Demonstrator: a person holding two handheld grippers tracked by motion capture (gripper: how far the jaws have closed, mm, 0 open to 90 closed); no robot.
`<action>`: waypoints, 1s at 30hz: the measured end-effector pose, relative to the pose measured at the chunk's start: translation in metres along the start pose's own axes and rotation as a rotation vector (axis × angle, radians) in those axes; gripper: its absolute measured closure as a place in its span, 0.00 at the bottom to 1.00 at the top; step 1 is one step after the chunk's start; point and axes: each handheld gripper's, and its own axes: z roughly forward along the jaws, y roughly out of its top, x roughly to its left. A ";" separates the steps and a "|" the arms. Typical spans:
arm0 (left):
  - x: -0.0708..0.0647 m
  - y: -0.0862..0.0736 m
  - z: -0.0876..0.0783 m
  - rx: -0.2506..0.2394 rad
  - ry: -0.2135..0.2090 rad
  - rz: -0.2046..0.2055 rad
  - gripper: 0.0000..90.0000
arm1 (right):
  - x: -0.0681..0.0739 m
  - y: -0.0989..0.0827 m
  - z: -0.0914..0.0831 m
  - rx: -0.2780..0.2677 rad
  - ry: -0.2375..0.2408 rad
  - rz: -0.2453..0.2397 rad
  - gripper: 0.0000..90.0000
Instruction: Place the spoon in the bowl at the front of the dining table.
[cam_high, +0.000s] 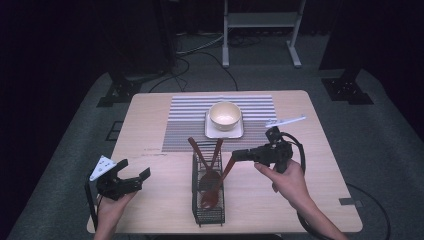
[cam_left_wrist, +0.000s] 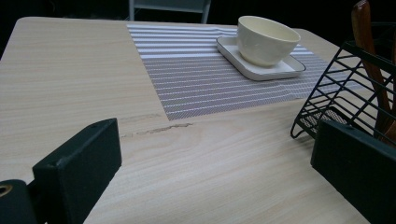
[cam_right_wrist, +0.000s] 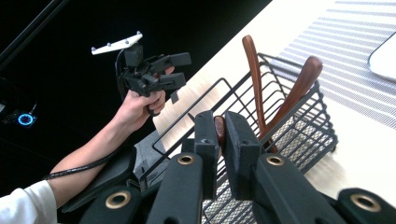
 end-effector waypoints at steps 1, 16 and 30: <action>0.000 0.000 0.000 0.000 0.001 0.001 0.01 | 0.001 0.001 -0.002 0.000 -0.001 0.002 0.93; 0.002 0.000 -0.001 0.000 0.009 -0.002 0.01 | 0.001 0.014 -0.012 -0.015 0.022 0.036 0.93; 0.003 0.000 -0.001 -0.001 0.009 0.000 0.01 | 0.004 0.026 -0.018 -0.022 0.032 0.046 0.93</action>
